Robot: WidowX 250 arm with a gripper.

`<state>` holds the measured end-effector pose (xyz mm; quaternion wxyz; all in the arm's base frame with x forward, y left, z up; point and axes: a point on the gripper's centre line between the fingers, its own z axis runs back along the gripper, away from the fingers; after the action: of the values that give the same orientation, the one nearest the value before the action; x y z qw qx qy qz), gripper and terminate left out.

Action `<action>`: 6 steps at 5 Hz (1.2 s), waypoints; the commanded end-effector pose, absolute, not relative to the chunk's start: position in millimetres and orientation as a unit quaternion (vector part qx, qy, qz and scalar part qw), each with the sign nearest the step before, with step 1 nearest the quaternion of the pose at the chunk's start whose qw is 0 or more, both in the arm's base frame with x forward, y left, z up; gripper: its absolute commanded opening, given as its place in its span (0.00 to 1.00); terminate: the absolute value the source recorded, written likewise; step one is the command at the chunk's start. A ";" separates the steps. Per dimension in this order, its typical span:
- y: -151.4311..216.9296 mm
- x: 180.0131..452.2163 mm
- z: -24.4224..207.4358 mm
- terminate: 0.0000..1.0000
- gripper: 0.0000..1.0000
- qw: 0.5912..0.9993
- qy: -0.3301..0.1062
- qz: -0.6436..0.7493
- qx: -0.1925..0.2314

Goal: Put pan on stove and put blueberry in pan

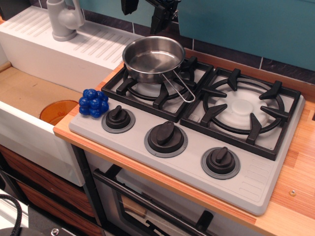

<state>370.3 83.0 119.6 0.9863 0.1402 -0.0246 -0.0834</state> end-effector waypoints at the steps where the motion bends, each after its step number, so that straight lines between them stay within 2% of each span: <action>1: 101.9 318.0 161.3 0.00 1.00 0.978 -0.112 -0.071 0.164; 3: 103.8 279.7 130.5 0.00 1.00 0.971 -0.156 -0.052 0.173; 6: 94.3 259.3 85.8 0.00 1.00 0.971 -0.165 -0.029 0.172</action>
<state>254.4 97.6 81.9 0.9730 0.1685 -0.1554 -0.0285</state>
